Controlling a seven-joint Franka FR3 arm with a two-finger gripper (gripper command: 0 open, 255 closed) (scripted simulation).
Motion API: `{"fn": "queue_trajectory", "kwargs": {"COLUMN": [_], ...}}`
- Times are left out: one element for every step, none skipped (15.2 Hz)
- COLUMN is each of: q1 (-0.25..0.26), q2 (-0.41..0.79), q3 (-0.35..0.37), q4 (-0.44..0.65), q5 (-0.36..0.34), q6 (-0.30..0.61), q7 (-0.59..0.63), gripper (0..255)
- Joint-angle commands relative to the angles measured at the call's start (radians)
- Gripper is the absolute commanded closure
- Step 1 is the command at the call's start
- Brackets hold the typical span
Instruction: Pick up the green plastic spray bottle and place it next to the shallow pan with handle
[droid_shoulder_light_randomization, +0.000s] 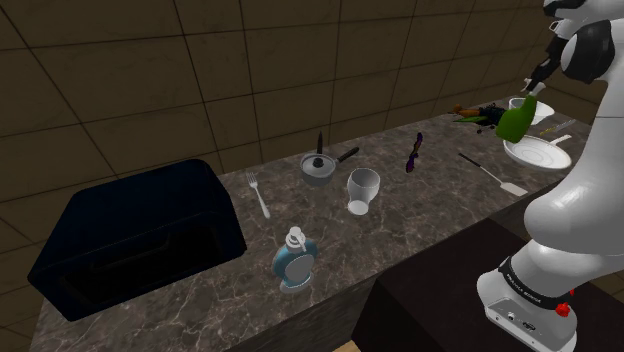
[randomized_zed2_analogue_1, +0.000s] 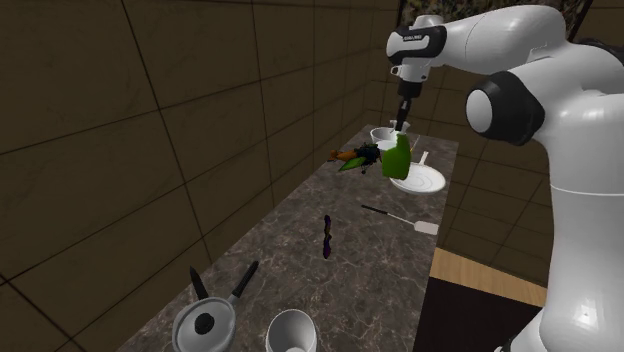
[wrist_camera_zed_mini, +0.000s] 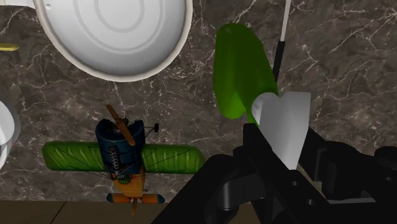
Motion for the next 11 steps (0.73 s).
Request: {"fn": "queue_trajectory", "kwargs": {"q1": [0.000,0.003,0.005,0.007,0.009,0.011,0.012,0.014,0.015,0.016,0.017], "q2": [0.003,0.003,0.002,0.003,0.003,0.004,0.005,0.006,0.007,0.009,0.011], "q3": [0.001,0.001,0.002,0.002,0.003,0.003,0.004,0.005,0.005,0.006,0.007], "q4": [-0.022,-0.037,-0.050,-0.064,-0.077,-0.090,-0.102,-0.114,-0.125,-0.136,-0.147], "q5": [0.002,0.003,0.003,0.004,0.005,0.006,0.007,0.008,0.010,0.011,0.013], "q6": [0.024,0.038,0.051,0.064,0.077,0.090,0.103,0.115,0.128,0.140,0.152], "q7": [-0.007,-0.009,-0.011,-0.013,-0.015,-0.017,-0.019,-0.021,-0.023,-0.025,-0.027], "gripper": [255,255,255,255,255,255,255,255,255,255,255]}}
